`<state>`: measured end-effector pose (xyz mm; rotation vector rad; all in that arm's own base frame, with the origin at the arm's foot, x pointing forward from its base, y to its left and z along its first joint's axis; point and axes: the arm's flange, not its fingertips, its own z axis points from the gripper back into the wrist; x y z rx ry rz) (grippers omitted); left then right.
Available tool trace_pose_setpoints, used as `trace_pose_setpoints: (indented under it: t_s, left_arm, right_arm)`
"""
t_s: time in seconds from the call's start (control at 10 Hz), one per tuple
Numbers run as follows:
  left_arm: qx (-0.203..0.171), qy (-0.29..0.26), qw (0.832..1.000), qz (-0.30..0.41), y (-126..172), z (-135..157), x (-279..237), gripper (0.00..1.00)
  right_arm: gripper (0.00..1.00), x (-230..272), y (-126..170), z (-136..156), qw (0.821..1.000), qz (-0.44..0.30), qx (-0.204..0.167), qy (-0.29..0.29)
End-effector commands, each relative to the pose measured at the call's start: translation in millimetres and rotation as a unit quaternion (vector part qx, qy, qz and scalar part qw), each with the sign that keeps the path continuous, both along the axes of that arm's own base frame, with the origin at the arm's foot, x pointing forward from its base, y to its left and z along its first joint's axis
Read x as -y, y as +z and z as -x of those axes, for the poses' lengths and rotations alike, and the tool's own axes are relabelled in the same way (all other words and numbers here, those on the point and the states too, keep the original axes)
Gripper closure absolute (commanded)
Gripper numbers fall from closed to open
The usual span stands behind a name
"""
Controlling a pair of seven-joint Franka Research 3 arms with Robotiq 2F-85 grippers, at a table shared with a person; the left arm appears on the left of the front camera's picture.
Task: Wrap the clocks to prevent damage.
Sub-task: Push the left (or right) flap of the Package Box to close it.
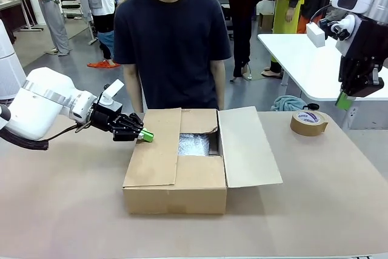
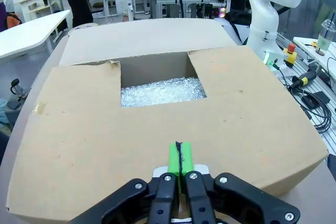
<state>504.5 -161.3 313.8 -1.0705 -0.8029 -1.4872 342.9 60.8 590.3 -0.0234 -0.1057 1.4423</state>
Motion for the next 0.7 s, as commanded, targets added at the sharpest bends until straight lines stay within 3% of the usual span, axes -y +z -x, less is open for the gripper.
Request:
trace_pose_setpoints:
  t_s: [0.0,0.2,0.4,0.6]
  left_arm:
    - [0.006,0.001,1.000,-0.007,-2,0,3,1.00]
    - [0.006,0.001,1.000,-0.007,-2,0,3,1.00]
    - [0.006,0.001,1.000,-0.007,-2,0,3,1.00]
    - [0.006,0.001,1.000,-0.007,-2,0,3,1.00]
  right_arm:
    - [0.99,0,0,0,1.000,0.000,0.000,0.000]
    - [0.99,10,-16,-26,0.991,-0.115,0.033,0.054]
    - [0.99,37,-57,-61,0.957,-0.273,0.024,0.090]
    - [0.99,59,-96,-85,0.930,-0.358,0.035,0.075]
